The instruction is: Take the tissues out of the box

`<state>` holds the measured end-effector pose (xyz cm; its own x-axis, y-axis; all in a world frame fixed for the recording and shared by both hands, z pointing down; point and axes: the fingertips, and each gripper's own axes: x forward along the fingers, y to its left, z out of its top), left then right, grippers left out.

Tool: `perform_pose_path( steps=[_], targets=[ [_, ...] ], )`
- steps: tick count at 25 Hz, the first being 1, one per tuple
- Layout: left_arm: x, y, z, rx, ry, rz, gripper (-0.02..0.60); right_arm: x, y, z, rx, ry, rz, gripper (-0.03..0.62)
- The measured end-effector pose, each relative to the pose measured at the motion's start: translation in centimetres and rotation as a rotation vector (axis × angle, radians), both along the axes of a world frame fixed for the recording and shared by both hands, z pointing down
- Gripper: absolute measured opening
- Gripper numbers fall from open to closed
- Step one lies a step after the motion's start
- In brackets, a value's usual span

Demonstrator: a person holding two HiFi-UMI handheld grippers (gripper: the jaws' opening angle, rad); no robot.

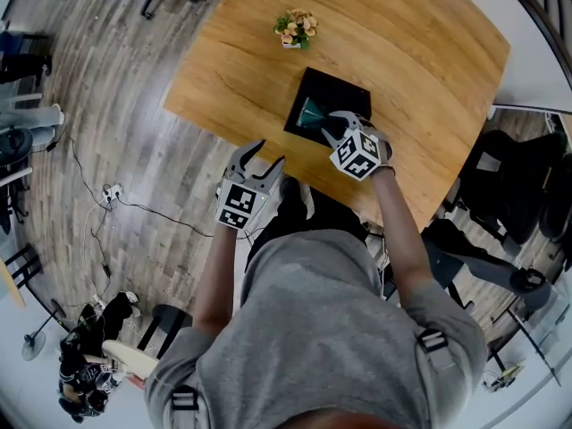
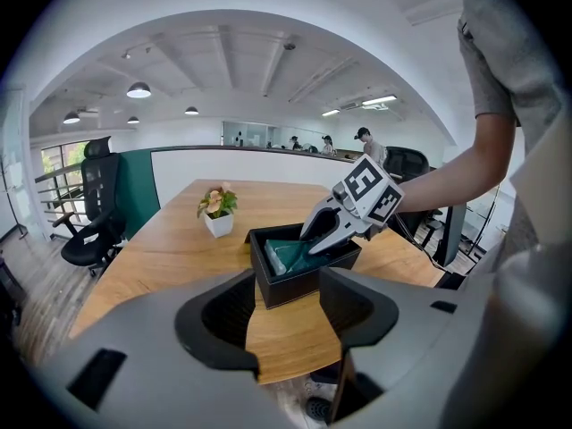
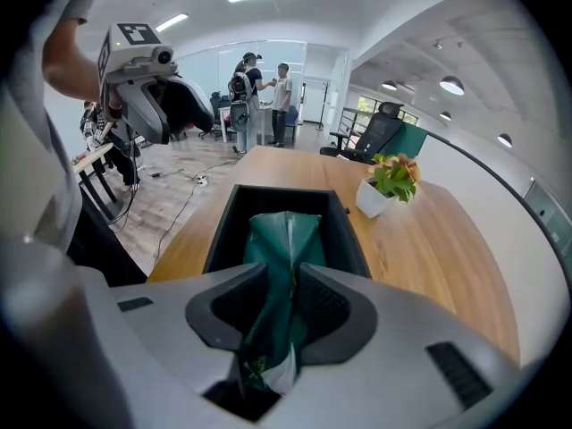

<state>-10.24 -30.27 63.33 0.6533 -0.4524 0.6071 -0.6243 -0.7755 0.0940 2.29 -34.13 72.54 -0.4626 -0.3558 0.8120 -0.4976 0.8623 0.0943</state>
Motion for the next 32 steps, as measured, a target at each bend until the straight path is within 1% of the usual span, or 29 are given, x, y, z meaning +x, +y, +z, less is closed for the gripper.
perform_pose_path(
  steps=[4,9,12,20,32],
  targets=[
    [-0.2,0.2,0.0,0.001,-0.004,-0.007,0.241,0.1,0.0,0.3,-0.002,0.031,-0.006,0.060],
    [-0.2,0.3,0.0,0.004,-0.006,-0.013,0.241,0.2,-0.2,0.4,-0.008,0.028,-0.010,0.035],
    [-0.1,0.3,-0.3,0.009,-0.007,-0.016,0.241,0.3,-0.1,0.4,-0.004,0.047,-0.020,0.014],
    [0.0,0.3,-0.7,0.023,-0.003,-0.016,0.241,0.3,-0.1,0.6,-0.009,0.061,-0.014,0.009],
    [0.3,0.4,-1.7,0.047,0.002,-0.003,0.239,0.6,-0.5,-0.5,0.006,0.066,0.015,0.008]
  ],
)
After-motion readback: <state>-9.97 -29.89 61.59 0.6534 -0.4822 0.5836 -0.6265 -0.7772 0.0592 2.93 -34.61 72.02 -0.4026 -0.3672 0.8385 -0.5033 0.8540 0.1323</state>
